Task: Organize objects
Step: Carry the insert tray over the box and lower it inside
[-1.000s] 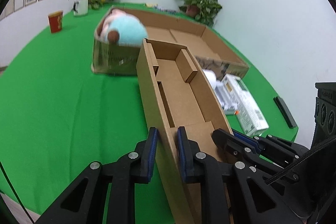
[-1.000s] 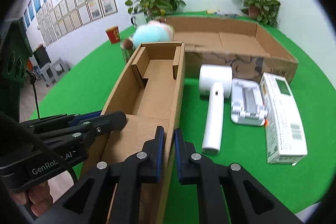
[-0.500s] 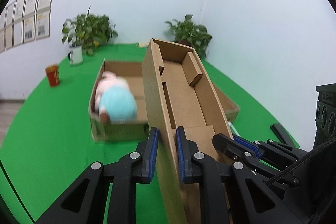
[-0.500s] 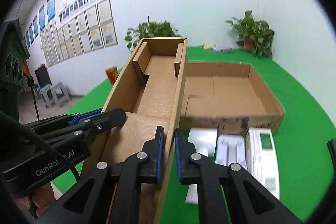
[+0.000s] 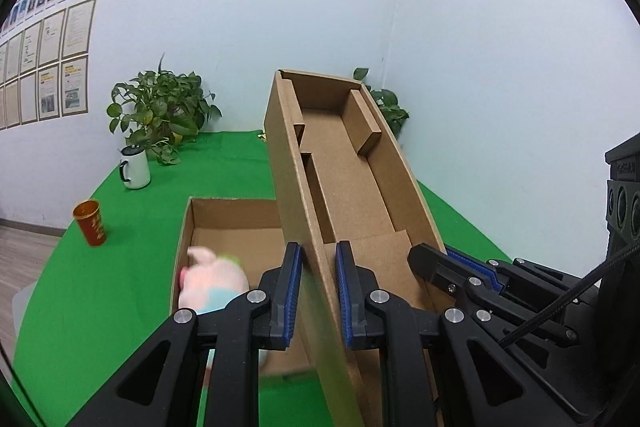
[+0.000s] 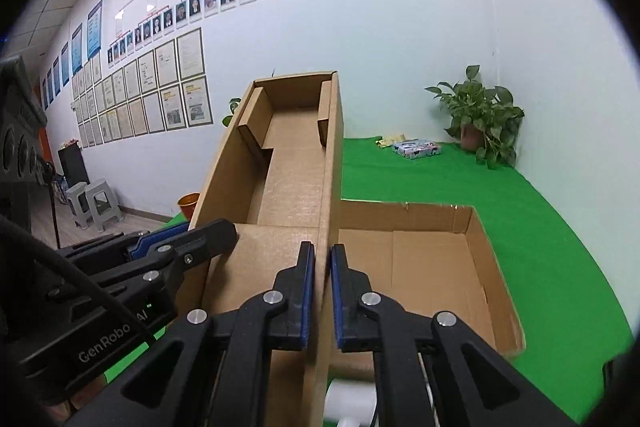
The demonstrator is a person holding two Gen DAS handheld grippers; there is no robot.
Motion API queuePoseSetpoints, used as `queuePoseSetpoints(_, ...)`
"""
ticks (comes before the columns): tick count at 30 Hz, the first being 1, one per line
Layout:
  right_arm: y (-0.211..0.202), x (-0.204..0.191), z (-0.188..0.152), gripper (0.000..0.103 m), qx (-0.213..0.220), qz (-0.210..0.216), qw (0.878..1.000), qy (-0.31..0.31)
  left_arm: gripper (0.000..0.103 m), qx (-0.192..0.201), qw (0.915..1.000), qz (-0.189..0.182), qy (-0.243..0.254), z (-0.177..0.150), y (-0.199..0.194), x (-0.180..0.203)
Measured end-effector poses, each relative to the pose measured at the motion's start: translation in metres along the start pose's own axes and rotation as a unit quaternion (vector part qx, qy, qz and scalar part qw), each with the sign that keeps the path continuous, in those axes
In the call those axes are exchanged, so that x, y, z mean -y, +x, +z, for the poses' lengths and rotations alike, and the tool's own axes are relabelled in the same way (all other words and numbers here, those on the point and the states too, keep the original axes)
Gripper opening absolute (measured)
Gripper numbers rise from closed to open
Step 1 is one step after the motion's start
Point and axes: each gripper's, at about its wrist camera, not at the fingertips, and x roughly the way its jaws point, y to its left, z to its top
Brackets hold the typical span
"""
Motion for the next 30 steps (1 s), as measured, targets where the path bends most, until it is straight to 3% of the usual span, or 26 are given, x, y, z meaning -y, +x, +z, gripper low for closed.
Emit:
queuePoseSetpoints(4, 0.047, 0.021, 0.016, 0.007, -0.040, 0.003, 0.999, 0.011, 0.014, -0.045, 0.9989, 0.009, 0.002, 0.029, 0.057, -0.009)
queuePoseSetpoints(8, 0.092, 0.035, 0.008, 0.007, -0.084, 0.007, 0.996, 0.023, 0.014, -0.093, 0.9955, 0.018, -0.007, 0.031, 0.109, -0.017)
queuePoseSetpoints(17, 0.154, 0.046, -0.034, 0.006, -0.147, 0.021, 0.988, 0.051, 0.014, -0.164, 0.9852, 0.048, -0.006, -0.014, 0.186, -0.037)
queuePoseSetpoints(23, 0.172, 0.051, -0.042, 0.006, -0.167, 0.020, 0.984, 0.068, 0.012, -0.201, 0.9770, 0.071, 0.007, -0.039, 0.227, -0.055)
queuePoseSetpoints(30, 0.193, 0.054, -0.059, 0.007, -0.214, 0.033, 0.972, 0.086, 0.013, -0.238, 0.9680, 0.079, 0.009, -0.064, 0.248, -0.074)
